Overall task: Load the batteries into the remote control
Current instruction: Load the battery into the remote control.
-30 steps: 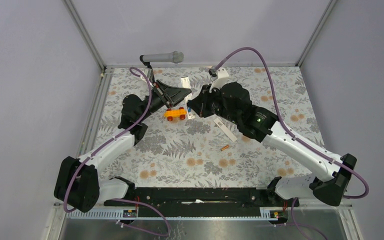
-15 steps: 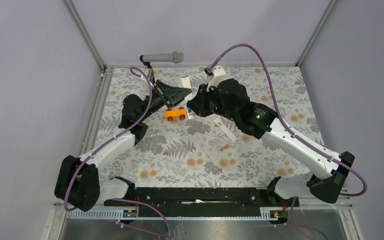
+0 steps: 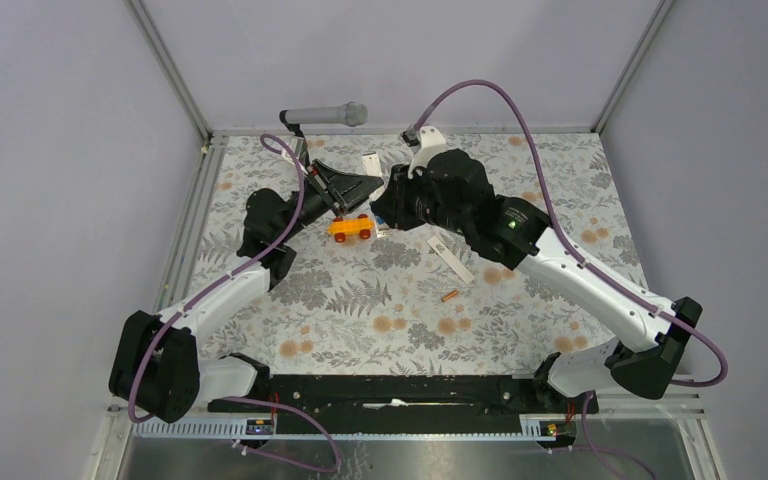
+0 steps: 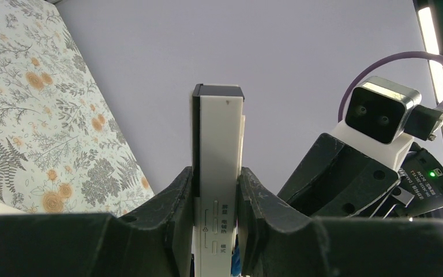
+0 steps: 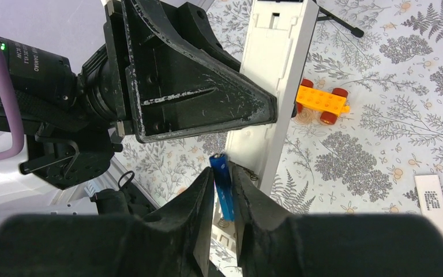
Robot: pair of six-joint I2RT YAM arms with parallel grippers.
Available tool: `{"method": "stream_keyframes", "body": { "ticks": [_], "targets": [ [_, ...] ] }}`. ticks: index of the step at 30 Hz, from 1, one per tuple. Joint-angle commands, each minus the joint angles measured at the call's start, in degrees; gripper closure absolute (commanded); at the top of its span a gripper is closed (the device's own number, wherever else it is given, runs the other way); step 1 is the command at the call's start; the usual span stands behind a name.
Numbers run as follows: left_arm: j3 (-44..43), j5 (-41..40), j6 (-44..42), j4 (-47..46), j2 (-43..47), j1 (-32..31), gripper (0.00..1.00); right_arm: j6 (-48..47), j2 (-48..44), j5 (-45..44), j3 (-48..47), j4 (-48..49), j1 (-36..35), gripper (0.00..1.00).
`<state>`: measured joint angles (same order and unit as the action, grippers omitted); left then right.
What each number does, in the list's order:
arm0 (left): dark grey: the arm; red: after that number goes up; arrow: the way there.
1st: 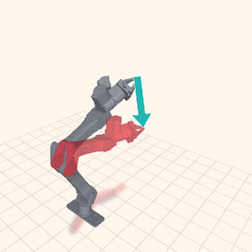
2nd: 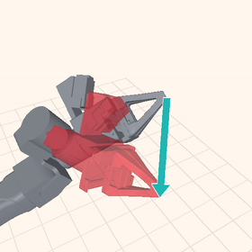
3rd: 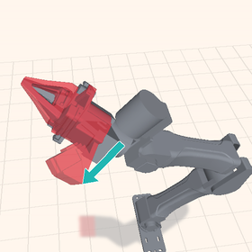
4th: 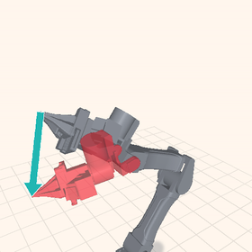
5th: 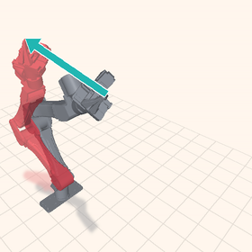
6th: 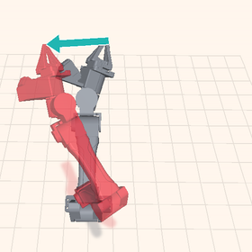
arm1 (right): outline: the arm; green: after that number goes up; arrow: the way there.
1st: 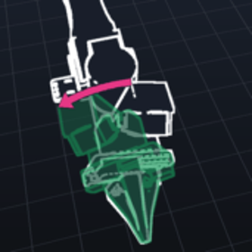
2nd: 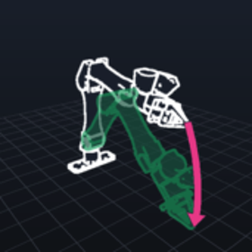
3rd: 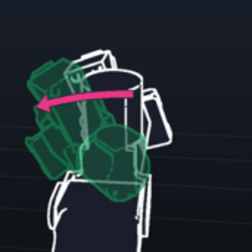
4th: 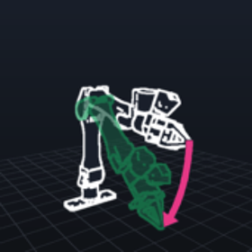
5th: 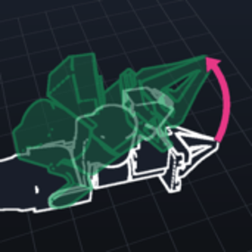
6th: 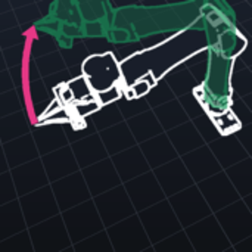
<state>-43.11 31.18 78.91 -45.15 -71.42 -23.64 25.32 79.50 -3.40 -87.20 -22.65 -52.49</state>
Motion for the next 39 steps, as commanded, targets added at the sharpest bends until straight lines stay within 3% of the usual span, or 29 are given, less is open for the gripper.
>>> {"method": "stream_keyframes", "body": {
  "ticks": [1,10,16,23,31,39],
  "targets": [
    [-1.09,-0.49,-0.86,-4.27,0.23,-0.36,1.00,-0.19,0.42,0.42,-3.63,-1.16,-0.51,0.75],
    [-1.87,-0.50,-0.85,-4.25,-0.29,-0.36,1.00,0.42,1.51,1.25,-5.59,-3.49,-0.52,0.72],
    [-1.80,-0.76,-1.25,-3.05,-0.40,-0.36,1.00,-2.42,1.37,-0.22,-4.86,-4.93,-0.51,0.66],
    [-3.52,-1.65,-6.66,6.16,0.78,-0.36,1.00,-5.26,2.41,-1.55,-5.99,-9.55,-0.51,0.69],
    [-5.18,-1.81,-8.38,9.95,1.27,-0.36,1.00,-7.17,5.71,0.03,-6.93,-11.84,-0.53,0.76],
    [-5.29,-1.61,-8.23,9.99,1.29,-0.36,1.00,-7.74,8.26,-1.78,-8.98,-14.33,-0.51,0.70]
  ]
}}
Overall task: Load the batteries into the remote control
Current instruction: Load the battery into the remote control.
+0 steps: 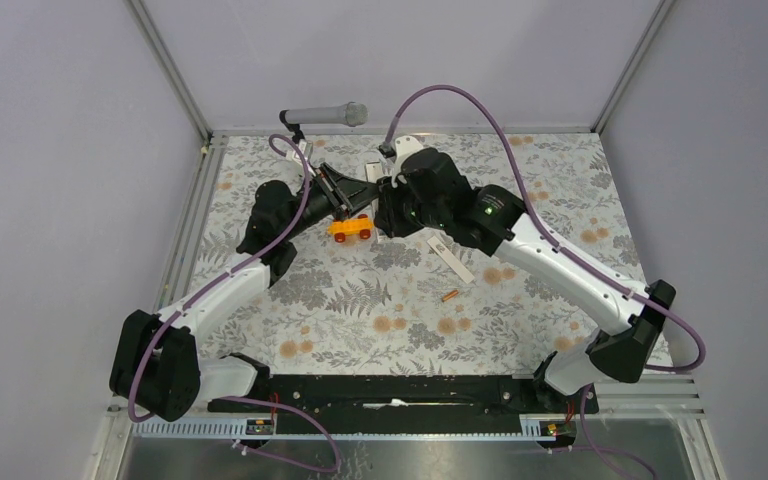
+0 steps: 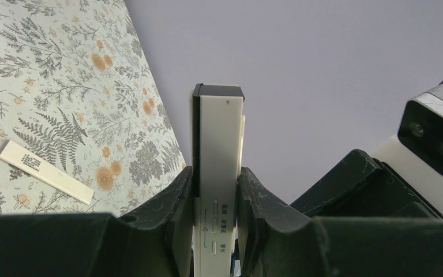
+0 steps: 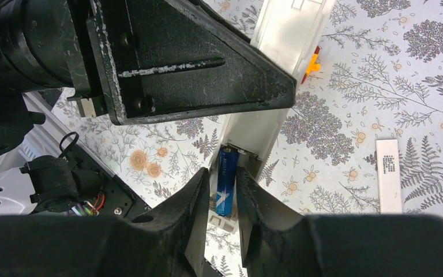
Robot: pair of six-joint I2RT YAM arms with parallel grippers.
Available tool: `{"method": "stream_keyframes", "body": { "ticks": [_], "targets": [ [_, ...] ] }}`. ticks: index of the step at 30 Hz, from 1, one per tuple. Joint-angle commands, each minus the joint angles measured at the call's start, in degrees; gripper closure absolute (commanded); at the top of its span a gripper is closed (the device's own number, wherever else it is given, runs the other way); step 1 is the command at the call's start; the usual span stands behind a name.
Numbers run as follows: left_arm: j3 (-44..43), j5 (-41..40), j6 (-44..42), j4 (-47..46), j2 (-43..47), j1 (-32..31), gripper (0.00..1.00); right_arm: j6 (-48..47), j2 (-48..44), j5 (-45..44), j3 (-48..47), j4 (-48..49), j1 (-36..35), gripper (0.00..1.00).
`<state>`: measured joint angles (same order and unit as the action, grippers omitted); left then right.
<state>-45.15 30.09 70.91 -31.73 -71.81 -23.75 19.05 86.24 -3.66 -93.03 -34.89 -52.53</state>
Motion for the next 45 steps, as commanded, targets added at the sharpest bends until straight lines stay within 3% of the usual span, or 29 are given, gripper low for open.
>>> {"method": "stream_keyframes", "body": {
  "ticks": [1,7,12,22,39,45],
  "targets": [
    [-3.35,-0.48,-0.17,-3.43,1.63,-0.25,1.00,-1.47,2.31,-1.60,-3.45,-2.62,-0.46,0.70],
    [-3.47,-0.60,-0.42,-3.21,1.37,-0.25,1.00,-0.68,2.27,-5.13,-3.10,-1.70,-0.55,0.86],
    [-3.59,-0.66,-0.26,-3.34,0.88,-0.16,1.00,-0.66,-0.99,-5.96,-0.34,3.37,-0.55,0.88],
    [-1.96,-1.70,4.14,-8.56,0.28,0.10,1.00,5.52,-5.26,-10.07,4.62,10.30,-0.56,0.87],
    [-1.03,-2.87,6.14,-11.95,0.00,0.10,1.00,13.16,-3.33,-9.18,2.64,7.31,-0.55,0.84],
    [-1.11,-2.56,6.84,-11.98,0.00,0.10,1.00,11.93,-3.23,-8.85,3.34,7.68,-0.55,0.70]
  ]
}}
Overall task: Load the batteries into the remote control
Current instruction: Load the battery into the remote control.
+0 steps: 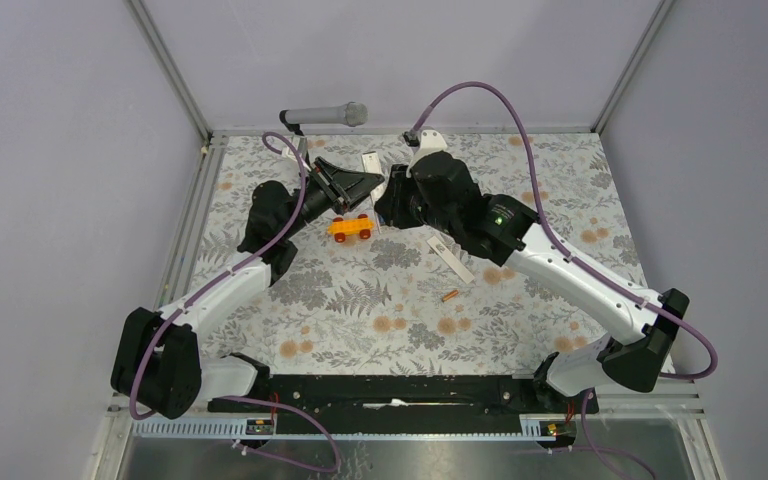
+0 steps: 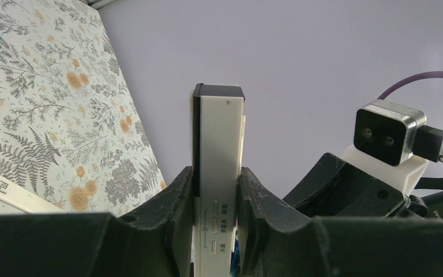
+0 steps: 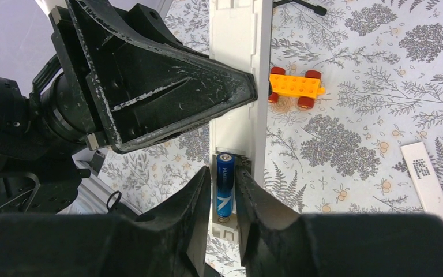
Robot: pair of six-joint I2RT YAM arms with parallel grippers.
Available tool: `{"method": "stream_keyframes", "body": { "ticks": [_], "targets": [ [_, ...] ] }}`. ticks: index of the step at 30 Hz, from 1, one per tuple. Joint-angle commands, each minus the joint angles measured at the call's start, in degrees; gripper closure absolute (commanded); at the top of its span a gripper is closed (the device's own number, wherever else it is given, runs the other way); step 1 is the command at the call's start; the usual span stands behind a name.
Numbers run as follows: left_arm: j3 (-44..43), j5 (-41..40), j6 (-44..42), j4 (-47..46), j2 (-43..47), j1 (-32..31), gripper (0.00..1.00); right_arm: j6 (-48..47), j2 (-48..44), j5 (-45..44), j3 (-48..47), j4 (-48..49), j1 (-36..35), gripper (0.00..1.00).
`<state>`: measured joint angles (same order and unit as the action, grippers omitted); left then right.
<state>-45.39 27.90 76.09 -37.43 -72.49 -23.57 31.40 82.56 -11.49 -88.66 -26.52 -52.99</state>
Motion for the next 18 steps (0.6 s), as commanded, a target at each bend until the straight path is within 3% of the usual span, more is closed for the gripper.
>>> {"method": "stream_keyframes", "body": {
  "ticks": [1,10,18],
  "targets": [
    [-0.92,-0.34,1.75,-6.11,0.68,-0.07,1.00,-0.52,0.37,-0.73,-1.12,-0.41,-0.09,0.69],
    [-0.50,-0.29,1.85,-6.43,0.50,-0.07,1.00,-0.73,0.46,2.45,-4.31,-0.20,-0.02,0.61],
    [-0.43,-0.06,1.34,-6.22,0.51,-0.05,1.00,-0.15,0.84,2.33,-4.33,-0.76,-0.01,0.59]
  ]
}}
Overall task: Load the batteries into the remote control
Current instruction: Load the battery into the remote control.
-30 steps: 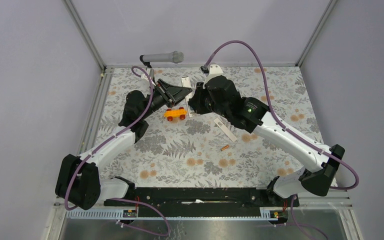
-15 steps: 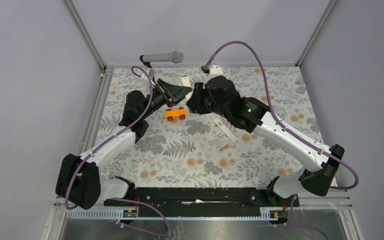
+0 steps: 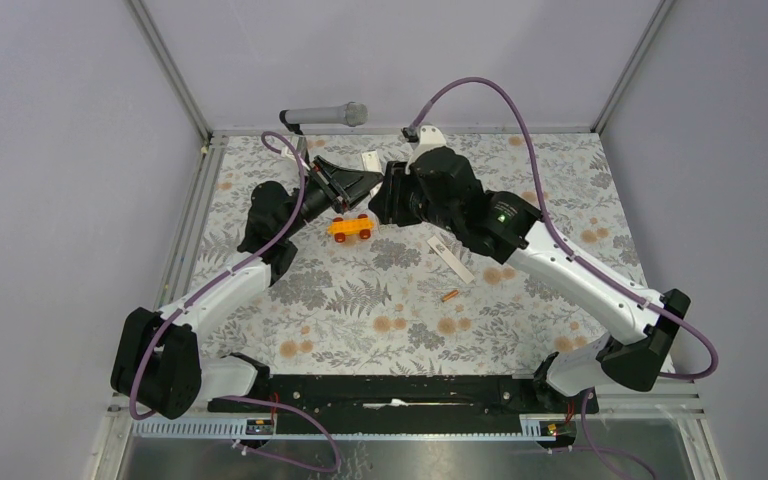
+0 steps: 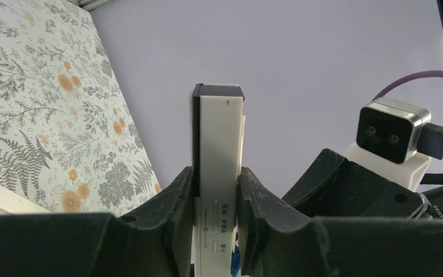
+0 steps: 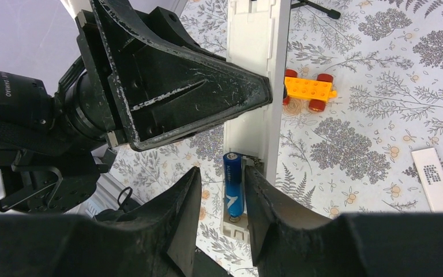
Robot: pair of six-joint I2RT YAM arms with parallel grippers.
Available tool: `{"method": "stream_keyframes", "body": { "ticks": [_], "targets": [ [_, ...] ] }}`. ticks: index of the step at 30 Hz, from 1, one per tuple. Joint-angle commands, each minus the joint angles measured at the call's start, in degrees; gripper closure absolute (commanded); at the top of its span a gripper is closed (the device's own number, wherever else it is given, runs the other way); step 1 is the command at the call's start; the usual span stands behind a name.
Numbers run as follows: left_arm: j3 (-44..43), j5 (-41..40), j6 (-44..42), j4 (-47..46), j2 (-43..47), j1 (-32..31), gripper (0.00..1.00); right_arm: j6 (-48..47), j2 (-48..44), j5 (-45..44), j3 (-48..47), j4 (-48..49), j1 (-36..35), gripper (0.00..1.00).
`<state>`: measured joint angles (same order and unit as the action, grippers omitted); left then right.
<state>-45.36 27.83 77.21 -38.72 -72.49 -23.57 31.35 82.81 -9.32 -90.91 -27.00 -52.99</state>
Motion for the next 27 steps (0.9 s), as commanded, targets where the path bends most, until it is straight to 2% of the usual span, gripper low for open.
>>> {"method": "stream_keyframes", "body": {
  "ticks": [1,4,9,12,18,23,27],
  "targets": [
    [-0.47,-0.02,0.22,-4.95,0.50,-0.02,1.00,-0.04,0.75,-0.35,-2.33,-0.75,-0.01,0.59],
    [-0.38,0.08,0.22,-4.92,0.63,0.10,1.00,-0.07,1.03,-1.20,-3.52,-1.91,-0.01,0.58],
    [-0.50,0.21,0.26,-5.72,0.68,0.62,1.00,0.58,-0.35,-0.59,-5.54,-1.66,-0.01,0.40],
    [-0.60,0.29,0.50,-6.52,0.44,0.80,1.00,0.74,0.68,0.77,-9.55,-4.39,0.01,0.35],
    [0.04,0.15,2.95,-11.50,-0.20,1.54,1.00,4.53,-0.67,-0.98,-10.14,-6.61,0.07,0.21],
    [-0.17,-0.94,5.41,-15.96,-0.41,1.95,1.00,12.48,-5.07,-2.56,-5.31,-6.13,2.70,0.03],
    [0.30,-2.33,8.10,-20.39,-0.63,1.96,1.00,22.87,-10.40,5.18,5.02,2.86,5.99,0.00]
  ]
}}
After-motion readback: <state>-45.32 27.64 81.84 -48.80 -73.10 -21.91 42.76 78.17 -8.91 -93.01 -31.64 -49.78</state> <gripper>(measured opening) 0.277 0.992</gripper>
